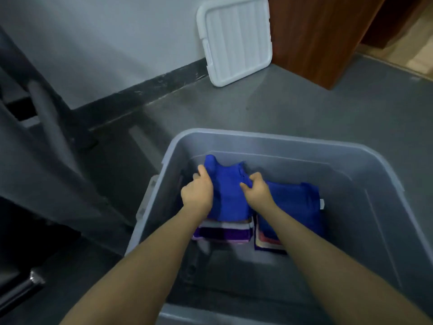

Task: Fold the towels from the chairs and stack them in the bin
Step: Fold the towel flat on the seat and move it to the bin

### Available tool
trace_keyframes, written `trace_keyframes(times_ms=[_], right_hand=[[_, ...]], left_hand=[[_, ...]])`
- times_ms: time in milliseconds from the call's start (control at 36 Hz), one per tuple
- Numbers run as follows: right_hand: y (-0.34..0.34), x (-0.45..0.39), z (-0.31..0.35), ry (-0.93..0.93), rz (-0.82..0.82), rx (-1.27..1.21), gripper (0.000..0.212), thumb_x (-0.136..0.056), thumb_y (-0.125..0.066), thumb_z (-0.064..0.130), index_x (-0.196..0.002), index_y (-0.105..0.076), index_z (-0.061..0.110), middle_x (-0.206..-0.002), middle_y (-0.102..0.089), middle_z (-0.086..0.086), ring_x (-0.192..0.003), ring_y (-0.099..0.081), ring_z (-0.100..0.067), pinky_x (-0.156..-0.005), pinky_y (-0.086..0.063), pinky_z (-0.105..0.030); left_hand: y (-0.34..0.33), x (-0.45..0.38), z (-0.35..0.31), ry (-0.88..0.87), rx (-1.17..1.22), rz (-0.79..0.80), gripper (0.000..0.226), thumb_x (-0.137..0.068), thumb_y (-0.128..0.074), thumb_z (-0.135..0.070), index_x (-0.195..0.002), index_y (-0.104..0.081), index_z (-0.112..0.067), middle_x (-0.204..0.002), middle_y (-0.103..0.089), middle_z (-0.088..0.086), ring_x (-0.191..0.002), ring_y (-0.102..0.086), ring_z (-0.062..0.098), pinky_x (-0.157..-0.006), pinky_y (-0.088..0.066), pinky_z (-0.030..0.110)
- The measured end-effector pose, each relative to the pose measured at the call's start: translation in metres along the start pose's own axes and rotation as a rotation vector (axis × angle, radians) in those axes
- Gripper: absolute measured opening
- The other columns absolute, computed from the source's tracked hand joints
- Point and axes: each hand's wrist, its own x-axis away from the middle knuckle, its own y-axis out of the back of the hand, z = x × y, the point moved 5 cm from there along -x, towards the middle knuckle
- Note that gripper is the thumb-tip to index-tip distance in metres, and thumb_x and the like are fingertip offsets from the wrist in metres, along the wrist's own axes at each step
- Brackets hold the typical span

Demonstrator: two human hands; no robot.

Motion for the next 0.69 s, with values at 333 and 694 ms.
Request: trace_keyframes(times_ms=[333,694], right_hand=[[-0.02,0.001,-0.018,0.122,-0.07,-0.01,0.022,-0.093,-0.047,0.002,-0.098,-0.033,0.018,-0.067,-0.042,-0.001,-0.054,-0.038,-0.019,-0.048,-0.027,-0.033],[-0.031,-0.006,-0.019,0.149,-0.01,-0.001,0.036,-0.085,-0.044,-0.012,-0.11,-0.04,0.014,-0.097,-0.046,-0.005,-0.063,-0.041,-0.014,-0.049,-0.031,-0.022]], left_hand=[[-0.051,0.01,-0.007,-0.328,-0.186,0.12,0.039,-0.098,-0.039,-0.025,-0.134,-0.036,-0.011,-0.139,-0.035,0.008,-0.126,-0.034,0.027,-0.102,-0.028,0.034],[-0.064,0.008,0.008,-0.257,-0.026,0.324,0.077,-0.092,-0.047,-0.049,-0.152,-0.008,-0.018,-0.158,0.004,0.008,-0.144,-0.001,0.03,-0.116,-0.009,0.042]])
